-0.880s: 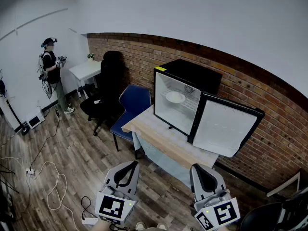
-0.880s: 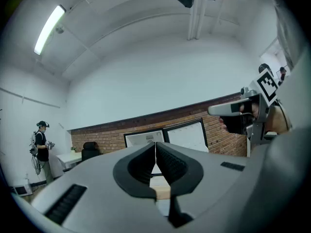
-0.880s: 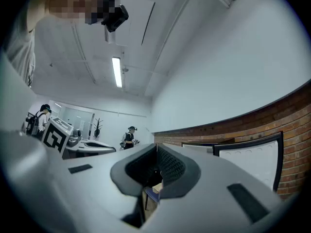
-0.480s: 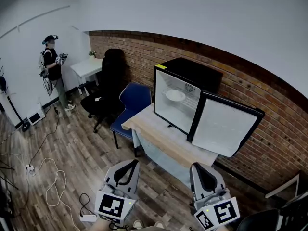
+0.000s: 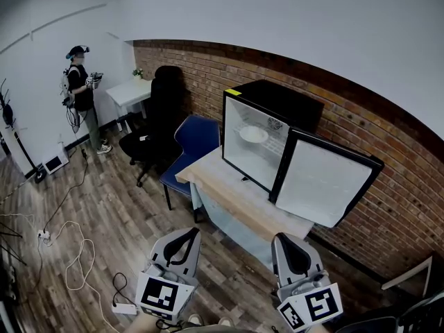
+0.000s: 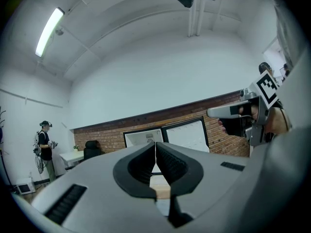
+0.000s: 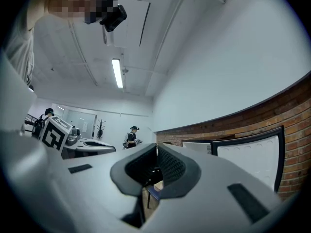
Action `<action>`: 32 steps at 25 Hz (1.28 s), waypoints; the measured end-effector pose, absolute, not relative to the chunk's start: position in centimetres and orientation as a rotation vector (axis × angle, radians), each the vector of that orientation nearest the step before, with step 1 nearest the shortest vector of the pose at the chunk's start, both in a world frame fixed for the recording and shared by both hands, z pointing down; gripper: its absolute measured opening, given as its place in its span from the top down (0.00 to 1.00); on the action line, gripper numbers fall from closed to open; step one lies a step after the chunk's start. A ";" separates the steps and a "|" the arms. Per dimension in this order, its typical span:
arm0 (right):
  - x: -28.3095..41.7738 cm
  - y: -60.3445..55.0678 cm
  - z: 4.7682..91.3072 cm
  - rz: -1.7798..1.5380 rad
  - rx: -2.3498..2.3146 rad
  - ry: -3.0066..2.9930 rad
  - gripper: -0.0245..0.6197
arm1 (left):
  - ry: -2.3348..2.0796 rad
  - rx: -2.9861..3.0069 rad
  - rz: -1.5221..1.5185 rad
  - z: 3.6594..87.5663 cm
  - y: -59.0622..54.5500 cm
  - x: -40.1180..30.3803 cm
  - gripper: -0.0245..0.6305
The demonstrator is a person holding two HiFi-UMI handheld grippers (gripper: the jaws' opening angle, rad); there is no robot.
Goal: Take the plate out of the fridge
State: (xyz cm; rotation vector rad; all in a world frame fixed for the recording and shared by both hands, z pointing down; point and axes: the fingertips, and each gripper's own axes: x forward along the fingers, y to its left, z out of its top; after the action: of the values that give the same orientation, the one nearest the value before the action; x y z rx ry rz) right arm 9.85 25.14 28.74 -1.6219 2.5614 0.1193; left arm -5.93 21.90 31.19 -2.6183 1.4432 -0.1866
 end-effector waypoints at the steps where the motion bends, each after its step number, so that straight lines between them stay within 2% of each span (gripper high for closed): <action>1: 10.0 25.1 28.8 0.119 -1.617 2.564 0.91 | 1.446 -2.614 -0.185 31.3 21.9 -5.8 0.93; 16: 12.7 24.4 30.0 0.100 -1.579 2.565 0.91 | 1.435 -2.574 -0.228 32.3 21.6 -3.0 0.93; 32: 13.1 17.4 31.9 0.122 -1.605 2.565 0.91 | 1.438 -2.617 -0.217 34.4 14.6 -2.3 0.93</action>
State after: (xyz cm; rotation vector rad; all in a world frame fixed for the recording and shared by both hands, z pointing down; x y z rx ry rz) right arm 13.06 17.37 31.94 -1.6055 2.5654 0.1216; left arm -2.31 14.64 34.40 -2.6173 1.4381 -0.2170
